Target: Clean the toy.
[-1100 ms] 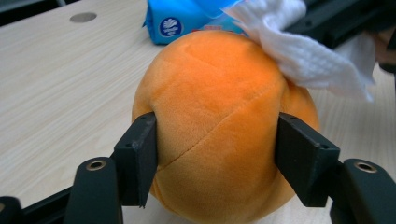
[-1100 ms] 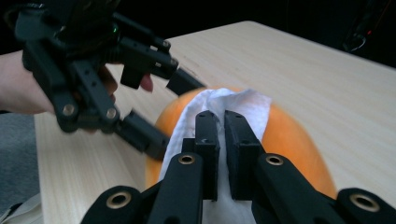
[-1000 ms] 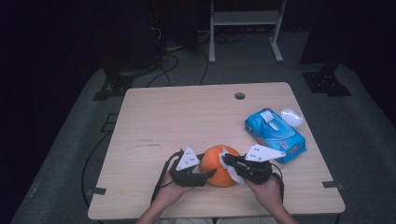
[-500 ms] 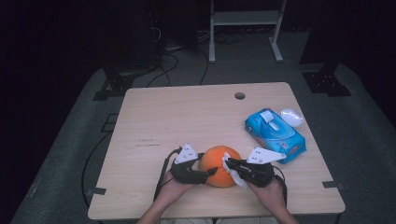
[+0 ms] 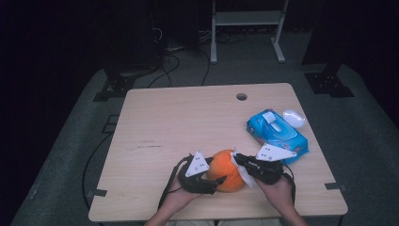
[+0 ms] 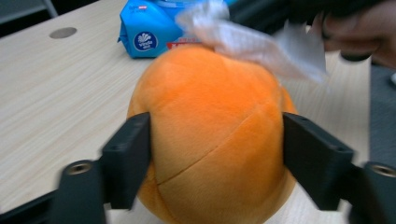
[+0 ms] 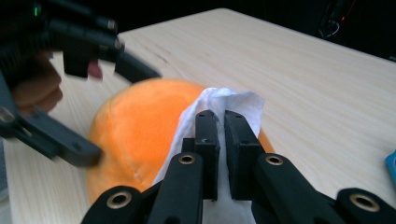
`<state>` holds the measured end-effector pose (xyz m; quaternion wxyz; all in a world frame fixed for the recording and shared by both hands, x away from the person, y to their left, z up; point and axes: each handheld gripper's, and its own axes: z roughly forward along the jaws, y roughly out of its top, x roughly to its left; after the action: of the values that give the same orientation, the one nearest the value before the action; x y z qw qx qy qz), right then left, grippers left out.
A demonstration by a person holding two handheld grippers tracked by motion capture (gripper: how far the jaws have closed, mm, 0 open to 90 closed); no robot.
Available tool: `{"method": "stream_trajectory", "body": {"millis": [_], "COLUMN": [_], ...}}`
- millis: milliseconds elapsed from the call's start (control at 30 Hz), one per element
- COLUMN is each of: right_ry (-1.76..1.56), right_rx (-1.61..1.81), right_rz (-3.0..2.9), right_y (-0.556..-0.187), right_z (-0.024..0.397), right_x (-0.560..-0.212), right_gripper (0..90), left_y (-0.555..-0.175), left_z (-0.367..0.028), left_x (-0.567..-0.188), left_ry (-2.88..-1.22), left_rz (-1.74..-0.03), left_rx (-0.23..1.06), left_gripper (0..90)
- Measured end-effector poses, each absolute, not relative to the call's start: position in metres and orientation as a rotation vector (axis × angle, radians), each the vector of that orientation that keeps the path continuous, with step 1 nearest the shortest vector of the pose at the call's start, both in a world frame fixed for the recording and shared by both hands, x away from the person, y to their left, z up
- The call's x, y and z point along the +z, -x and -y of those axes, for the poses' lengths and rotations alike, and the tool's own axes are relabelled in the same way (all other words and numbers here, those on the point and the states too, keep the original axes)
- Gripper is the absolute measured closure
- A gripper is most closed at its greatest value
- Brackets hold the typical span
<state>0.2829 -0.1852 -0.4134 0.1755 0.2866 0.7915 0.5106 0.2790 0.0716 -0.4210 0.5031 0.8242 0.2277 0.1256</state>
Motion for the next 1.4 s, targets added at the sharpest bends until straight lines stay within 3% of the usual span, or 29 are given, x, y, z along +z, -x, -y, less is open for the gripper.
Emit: {"method": "stream_trajectory", "body": {"millis": [133,233,267,333,433,700,900,1000,1167,1200,1267,1400], "right_ry": [-0.801,-0.794,-0.793,-0.792,-0.742,-0.518,-0.655,-0.726,-0.683,-0.664,-0.650,-0.611], "right_rx": [1.445,1.449,1.446,1.443,1.444,1.433,1.431,1.422,1.435,1.443,1.430,1.428], "right_rz": [-2.265,-2.274,-2.276,-2.275,-2.254,-2.297,-2.217,-2.208,-2.241,-2.250,-2.255,-2.251], "right_y": [-0.282,-0.281,-0.280,-0.280,-0.275,-0.250,-0.268,-0.277,-0.273,-0.272,-0.269,-0.262], "right_z": [0.182,0.180,0.179,0.179,0.174,0.140,0.173,0.189,0.184,0.182,0.177,0.167], "right_x": [-0.415,-0.416,-0.416,-0.415,-0.408,-0.399,-0.396,-0.402,-0.403,-0.402,-0.402,-0.397], "right_gripper": [83.8,83.8,83.8,83.7,83.6,83.7,83.7,83.7,83.7,83.7,83.6,83.5], "left_y": [-0.291,-0.301,-0.301,-0.298,-0.290,-0.270,-0.271,-0.273,-0.287,-0.289,-0.287,-0.276], "left_z": [-0.078,-0.080,-0.081,-0.081,-0.077,-0.059,-0.061,-0.063,-0.070,-0.072,-0.074,-0.066], "left_x": [-0.427,-0.434,-0.434,-0.433,-0.429,-0.422,-0.424,-0.424,-0.427,-0.428,-0.428,-0.423], "left_ry": [-1.976,-1.962,-1.957,-1.970,-1.991,-2.053,-2.045,-2.040,-1.969,-1.967,-1.974,-2.003], "left_rz": [-0.647,-0.689,-0.678,-0.653,-0.611,-0.483,-0.470,-0.471,-0.580,-0.586,-0.571,-0.517], "left_rx": [0.208,0.079,0.069,0.107,0.194,0.376,0.358,0.318,0.129,0.120,0.147,0.255], "left_gripper": [6.7,7.3,13.1,23.5,29.2,31.9,32.9,30.2,10.8,11.7,22.0,29.9]}}
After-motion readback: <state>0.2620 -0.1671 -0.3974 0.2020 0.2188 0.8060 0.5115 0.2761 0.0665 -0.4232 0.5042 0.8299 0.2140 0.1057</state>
